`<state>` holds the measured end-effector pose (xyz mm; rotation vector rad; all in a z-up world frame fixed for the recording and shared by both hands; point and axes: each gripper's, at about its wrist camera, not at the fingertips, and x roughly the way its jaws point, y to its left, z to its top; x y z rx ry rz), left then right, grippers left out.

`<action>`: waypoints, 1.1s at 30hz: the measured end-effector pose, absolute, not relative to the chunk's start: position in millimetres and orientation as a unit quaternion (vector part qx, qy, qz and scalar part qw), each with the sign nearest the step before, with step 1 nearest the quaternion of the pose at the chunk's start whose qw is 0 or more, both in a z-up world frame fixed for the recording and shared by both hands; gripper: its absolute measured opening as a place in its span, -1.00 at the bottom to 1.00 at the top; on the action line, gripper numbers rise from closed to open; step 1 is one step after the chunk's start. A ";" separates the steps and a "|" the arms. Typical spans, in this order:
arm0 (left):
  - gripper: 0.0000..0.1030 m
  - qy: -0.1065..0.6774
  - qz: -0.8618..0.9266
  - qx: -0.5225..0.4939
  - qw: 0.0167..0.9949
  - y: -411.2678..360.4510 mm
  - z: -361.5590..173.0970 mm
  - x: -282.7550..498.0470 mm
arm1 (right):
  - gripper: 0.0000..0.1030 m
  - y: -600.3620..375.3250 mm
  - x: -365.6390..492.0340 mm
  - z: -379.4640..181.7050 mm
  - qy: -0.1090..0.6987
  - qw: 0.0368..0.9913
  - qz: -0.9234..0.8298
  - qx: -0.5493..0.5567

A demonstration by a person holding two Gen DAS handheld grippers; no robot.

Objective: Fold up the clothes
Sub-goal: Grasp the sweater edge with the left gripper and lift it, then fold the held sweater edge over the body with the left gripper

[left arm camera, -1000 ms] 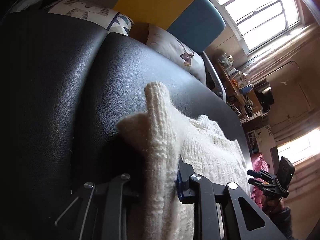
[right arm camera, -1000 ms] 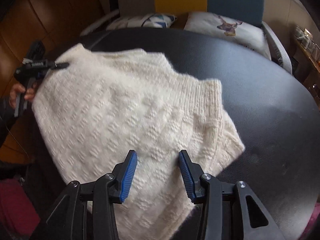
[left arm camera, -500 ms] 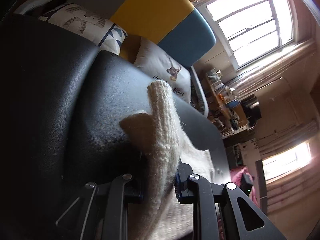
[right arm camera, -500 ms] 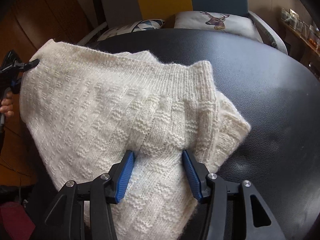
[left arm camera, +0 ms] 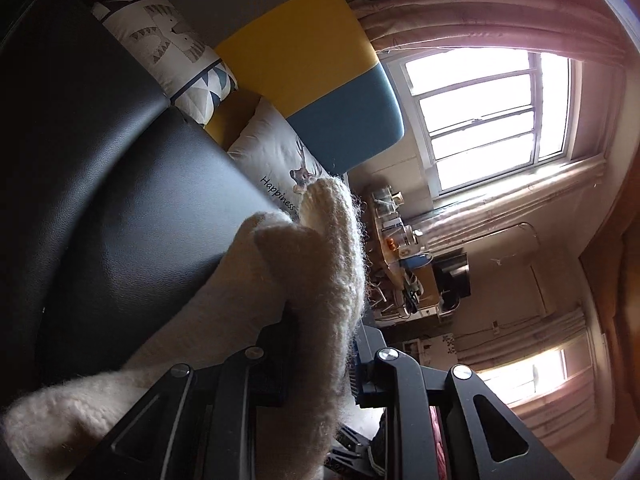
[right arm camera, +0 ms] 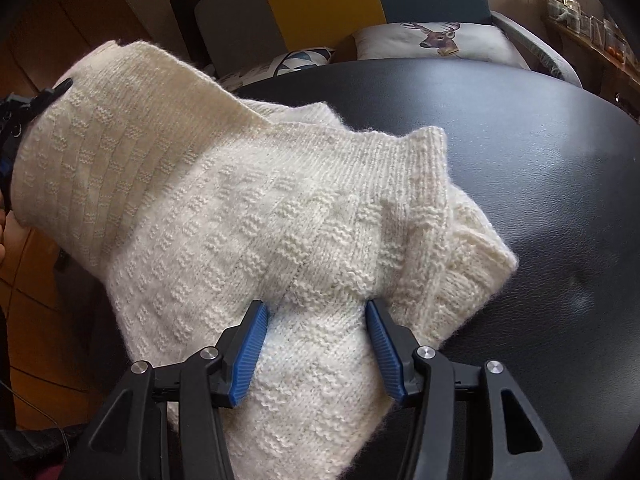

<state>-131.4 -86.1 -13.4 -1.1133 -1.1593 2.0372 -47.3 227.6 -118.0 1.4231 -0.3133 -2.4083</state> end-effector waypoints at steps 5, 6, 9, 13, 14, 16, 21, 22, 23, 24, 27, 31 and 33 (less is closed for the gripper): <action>-0.61 -0.415 0.755 -0.426 0.275 -36.4 -3.4 -130.7 | 0.06 235.6 -35.5 -123.1 -0.144 0.183 -0.850 0.472; -0.61 -0.412 0.754 -0.429 0.278 -24.7 -2.3 -130.3 | 0.06 237.2 -33.5 -124.0 -0.151 0.187 -0.851 0.467; -0.64 -0.400 0.752 -0.439 0.287 10.2 0.8 -128.9 | 0.06 241.5 -28.8 -127.6 -0.170 0.199 -0.853 0.452; -0.74 -0.380 0.745 -0.459 0.300 58.1 -2.8 -125.4 | 0.06 248.4 -23.7 -134.3 -0.191 0.216 -0.854 0.433; -0.95 -0.372 0.740 -0.469 0.306 71.0 -9.1 -123.5 | 0.06 249.3 -23.1 -135.6 -0.194 0.219 -0.854 0.429; -1.00 -0.355 0.731 -0.490 0.316 96.7 -21.5 -119.6 | 0.05 250.8 -21.1 -137.5 -0.195 0.225 -0.856 0.423; -1.00 -0.313 0.715 -0.528 0.335 147.3 -46.1 -109.3 | 0.05 256.0 -18.1 -141.5 -0.205 0.236 -0.854 0.415; -1.00 -0.306 0.718 -0.526 0.336 146.9 -45.8 -106.6 | 0.05 256.5 -18.3 -142.2 -0.206 0.238 -0.854 0.415; -1.00 -0.292 0.727 -0.518 0.344 142.2 -39.9 -103.6 | 0.05 256.9 -18.5 -143.0 -0.207 0.239 -0.853 0.415; -1.00 -0.256 0.748 -0.508 0.342 134.2 -33.4 -97.9 | 0.05 256.9 -18.5 -143.6 -0.207 0.239 -0.853 0.415; -0.73 -0.145 0.804 -0.471 0.333 110.0 -13.7 -80.8 | 0.05 256.4 -17.6 -144.6 -0.205 0.238 -0.854 0.416; 0.78 0.008 0.857 -0.411 0.312 78.4 11.8 -57.6 | 0.05 255.8 -16.6 -146.7 -0.204 0.235 -0.854 0.416; 0.92 0.113 0.870 -0.375 0.300 79.5 5.3 -37.2 | 0.05 256.4 -16.9 -148.3 -0.208 0.235 -0.853 0.416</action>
